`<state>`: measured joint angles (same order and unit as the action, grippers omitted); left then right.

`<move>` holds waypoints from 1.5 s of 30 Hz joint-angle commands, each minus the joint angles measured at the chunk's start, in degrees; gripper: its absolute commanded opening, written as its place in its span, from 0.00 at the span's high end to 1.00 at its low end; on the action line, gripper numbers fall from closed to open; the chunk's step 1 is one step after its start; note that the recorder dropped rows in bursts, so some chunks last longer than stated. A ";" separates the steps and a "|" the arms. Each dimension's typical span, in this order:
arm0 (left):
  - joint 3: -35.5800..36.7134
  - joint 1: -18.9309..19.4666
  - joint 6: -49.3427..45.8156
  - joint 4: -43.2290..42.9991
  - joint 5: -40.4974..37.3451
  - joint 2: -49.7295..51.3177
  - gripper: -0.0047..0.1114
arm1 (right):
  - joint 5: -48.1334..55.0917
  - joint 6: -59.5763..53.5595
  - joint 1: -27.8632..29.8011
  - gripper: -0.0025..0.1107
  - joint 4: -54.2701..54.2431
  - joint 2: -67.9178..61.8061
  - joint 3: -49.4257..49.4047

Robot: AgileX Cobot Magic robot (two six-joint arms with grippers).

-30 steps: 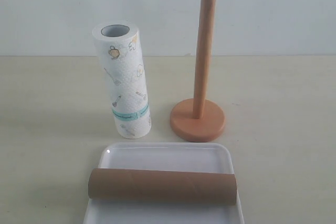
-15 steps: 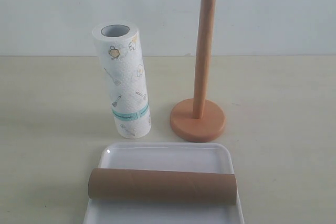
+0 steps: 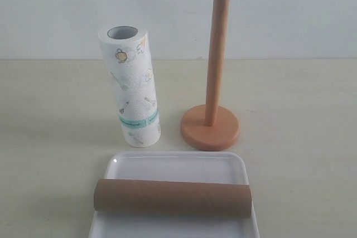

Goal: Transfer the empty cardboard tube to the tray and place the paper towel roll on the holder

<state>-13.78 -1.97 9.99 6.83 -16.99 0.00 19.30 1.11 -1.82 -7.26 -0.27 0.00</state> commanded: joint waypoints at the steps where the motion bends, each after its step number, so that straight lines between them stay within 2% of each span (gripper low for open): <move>1: -6.89 0.16 0.88 4.79 1.76 0.00 0.92 | -0.17 0.05 0.13 0.97 0.44 0.27 0.00; 10: -8.38 0.16 0.88 4.79 14.66 0.00 0.92 | -0.17 0.05 0.13 0.97 0.44 0.27 0.00; 13: -7.99 0.16 0.98 4.79 24.32 0.00 0.92 | -0.17 0.05 0.13 0.97 0.44 0.27 0.00; 16: -7.77 0.16 2.40 4.79 39.53 0.20 0.92 | -0.17 0.05 0.13 0.97 0.44 0.27 0.00; 19: -9.22 0.16 3.24 4.20 52.97 5.94 0.92 | -0.17 0.05 0.13 0.97 0.44 0.27 0.00; 23: -15.57 0.16 3.10 -0.50 49.88 16.47 0.92 | -0.17 0.05 0.13 0.97 0.44 0.27 0.00; 27: -19.66 0.16 4.80 -13.54 48.01 28.40 0.92 | -0.17 0.05 0.13 0.97 0.44 0.27 0.00; 31: -19.68 0.16 12.99 -19.38 46.55 39.40 0.92 | -0.17 0.05 0.13 0.97 0.44 0.27 0.00; 37: -16.68 0.16 15.03 -21.83 48.50 56.62 0.92 | -0.17 0.05 0.13 0.97 0.44 0.27 0.00; 39: -14.20 0.16 15.46 -23.45 53.09 61.25 0.92 | -0.17 0.05 0.13 0.97 0.44 0.27 0.00; 43: -7.61 0.16 15.46 -26.29 71.41 71.71 0.92 | -0.17 0.05 0.13 0.97 0.44 0.27 0.00; 45: -5.71 0.16 14.78 -27.48 77.47 76.23 0.92 | -0.17 0.05 0.13 0.97 0.44 0.27 0.00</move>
<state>-22.11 -1.97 24.81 -18.75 49.28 70.80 19.30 1.11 -1.82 -7.26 -0.27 0.00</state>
